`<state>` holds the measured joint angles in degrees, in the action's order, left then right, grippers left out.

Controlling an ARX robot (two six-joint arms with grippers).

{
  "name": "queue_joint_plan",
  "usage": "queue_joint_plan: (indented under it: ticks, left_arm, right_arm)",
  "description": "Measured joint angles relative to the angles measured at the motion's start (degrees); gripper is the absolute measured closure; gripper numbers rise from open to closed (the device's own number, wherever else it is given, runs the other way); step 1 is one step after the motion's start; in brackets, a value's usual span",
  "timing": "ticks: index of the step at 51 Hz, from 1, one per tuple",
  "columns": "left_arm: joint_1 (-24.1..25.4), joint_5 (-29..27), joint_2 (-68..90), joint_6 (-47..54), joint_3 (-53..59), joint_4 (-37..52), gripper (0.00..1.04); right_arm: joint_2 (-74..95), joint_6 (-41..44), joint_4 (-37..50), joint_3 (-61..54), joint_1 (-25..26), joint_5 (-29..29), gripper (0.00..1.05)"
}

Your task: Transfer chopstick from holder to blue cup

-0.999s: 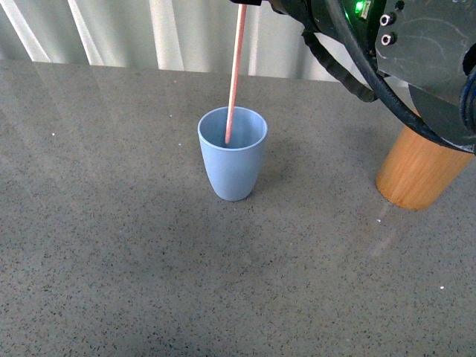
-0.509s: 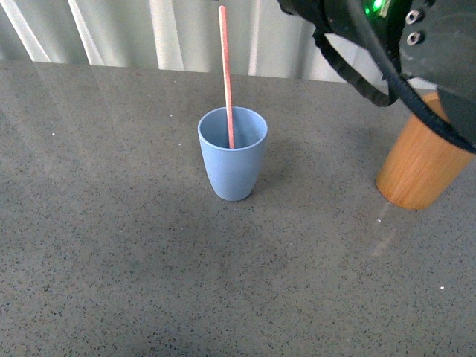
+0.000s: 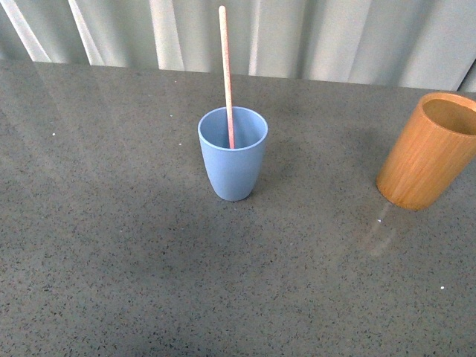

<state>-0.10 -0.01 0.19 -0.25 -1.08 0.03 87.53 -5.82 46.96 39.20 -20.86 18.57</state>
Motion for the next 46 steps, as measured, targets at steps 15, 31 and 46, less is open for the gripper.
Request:
queue_joint_plan:
  ticks: [15, 31, 46]
  left_arm:
    - [0.0, 0.0, 0.0, 0.0, 0.0, 0.0, 0.07]
    - [0.0, 0.0, 0.0, 0.0, 0.0, 0.0, 0.07]
    - [0.0, 0.0, 0.0, 0.0, 0.0, 0.0, 0.07]
  right_arm:
    - [-31.5, 7.7, -18.7, -19.6, 24.1, 2.1, 0.10]
    - [-37.5, 6.6, -8.2, -28.3, 25.9, -23.6, 0.54]
    - [-47.5, 6.3, -12.7, -34.0, 21.1, -18.7, 1.04]
